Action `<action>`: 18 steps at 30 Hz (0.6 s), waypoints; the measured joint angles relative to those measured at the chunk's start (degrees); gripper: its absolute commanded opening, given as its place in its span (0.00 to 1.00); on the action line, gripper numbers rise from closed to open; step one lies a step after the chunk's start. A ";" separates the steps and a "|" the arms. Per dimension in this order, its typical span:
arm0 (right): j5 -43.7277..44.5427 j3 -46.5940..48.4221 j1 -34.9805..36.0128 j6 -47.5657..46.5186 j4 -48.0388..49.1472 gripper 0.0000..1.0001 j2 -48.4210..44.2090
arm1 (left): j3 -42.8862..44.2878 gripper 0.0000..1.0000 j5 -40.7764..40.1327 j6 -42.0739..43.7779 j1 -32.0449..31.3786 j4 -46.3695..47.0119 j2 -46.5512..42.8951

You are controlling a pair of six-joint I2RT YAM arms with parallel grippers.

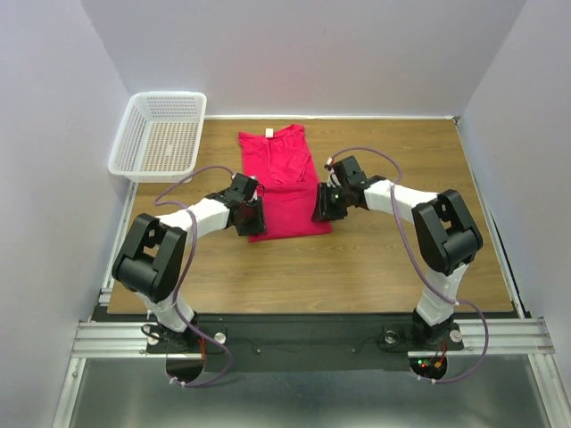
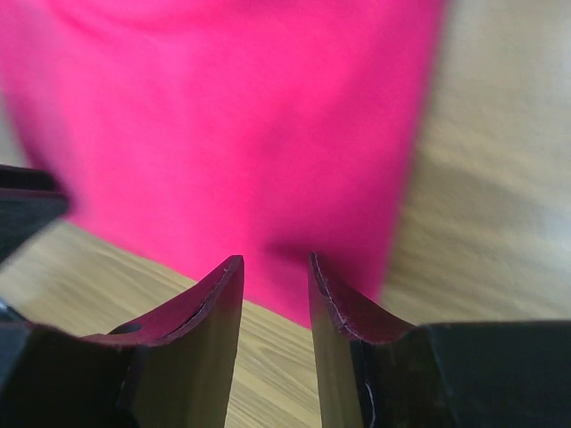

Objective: Fold and stack the t-shirts
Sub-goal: Fold the tshirt

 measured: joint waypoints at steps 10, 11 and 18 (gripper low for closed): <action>-0.44 -8.85 -0.46 2.14 -0.63 0.41 -3.48 | -5.70 0.43 4.46 -0.57 -1.40 1.38 -3.74; -0.48 -10.25 -0.42 2.69 -0.74 0.41 -4.61 | -6.40 0.44 4.83 -0.72 -1.64 1.20 -4.50; 0.98 -16.09 0.09 4.85 -8.22 0.55 -14.73 | -10.21 0.54 3.93 -4.24 -2.60 -7.52 -17.81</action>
